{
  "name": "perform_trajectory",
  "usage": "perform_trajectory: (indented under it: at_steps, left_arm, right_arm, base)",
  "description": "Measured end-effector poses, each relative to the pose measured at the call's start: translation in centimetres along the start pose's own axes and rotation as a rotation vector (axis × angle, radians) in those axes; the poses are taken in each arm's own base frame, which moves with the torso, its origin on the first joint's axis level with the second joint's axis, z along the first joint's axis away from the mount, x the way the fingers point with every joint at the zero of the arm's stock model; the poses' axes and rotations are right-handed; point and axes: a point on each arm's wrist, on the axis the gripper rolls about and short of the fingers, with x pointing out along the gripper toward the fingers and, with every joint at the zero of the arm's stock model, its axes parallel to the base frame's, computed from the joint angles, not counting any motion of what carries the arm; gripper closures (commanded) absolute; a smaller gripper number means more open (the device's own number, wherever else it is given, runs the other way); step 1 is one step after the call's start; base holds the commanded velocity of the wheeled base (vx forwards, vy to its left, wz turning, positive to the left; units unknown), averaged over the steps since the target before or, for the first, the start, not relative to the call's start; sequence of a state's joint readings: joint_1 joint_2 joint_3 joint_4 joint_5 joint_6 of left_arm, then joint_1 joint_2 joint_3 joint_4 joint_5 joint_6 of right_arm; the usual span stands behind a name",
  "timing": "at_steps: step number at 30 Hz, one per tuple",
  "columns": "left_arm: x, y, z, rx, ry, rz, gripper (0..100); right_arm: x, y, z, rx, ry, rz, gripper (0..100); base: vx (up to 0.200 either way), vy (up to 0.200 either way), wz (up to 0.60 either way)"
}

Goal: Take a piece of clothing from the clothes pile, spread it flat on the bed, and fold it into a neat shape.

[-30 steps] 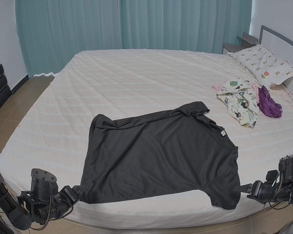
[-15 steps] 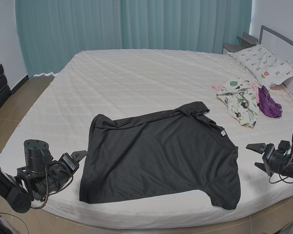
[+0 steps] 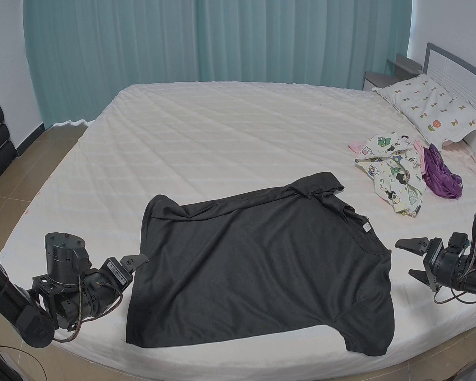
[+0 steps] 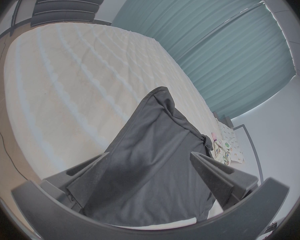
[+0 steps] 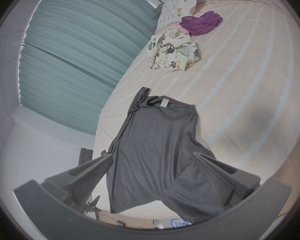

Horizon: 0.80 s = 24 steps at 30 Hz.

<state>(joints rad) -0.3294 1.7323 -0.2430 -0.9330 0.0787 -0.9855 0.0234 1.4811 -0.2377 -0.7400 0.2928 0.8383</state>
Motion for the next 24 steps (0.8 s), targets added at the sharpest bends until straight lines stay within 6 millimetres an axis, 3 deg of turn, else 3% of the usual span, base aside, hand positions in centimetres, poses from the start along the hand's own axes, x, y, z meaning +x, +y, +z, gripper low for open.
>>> perform_trajectory:
  at_steps: [15, 21, 24]
  left_arm:
    - [-0.05, 0.18, -0.13, -0.033, 0.002, 0.007, 0]
    - [0.05, 0.13, -0.11, -0.032, 0.003, 0.005, 0]
    - [0.05, 0.11, -0.09, -0.033, 0.002, 0.003, 0]
  right_arm:
    - [-0.28, -0.09, -0.83, -0.013, 0.025, 0.001, 0]
    - [-0.22, -0.08, -0.88, -0.014, 0.03, 0.002, 0]
    - [-0.16, -0.13, -0.92, -0.013, 0.035, 0.0, 0]
  base:
    - [0.0, 0.0, 0.0]
    - [0.2, 0.0, 0.0]
    - [0.0, 0.0, 0.0]
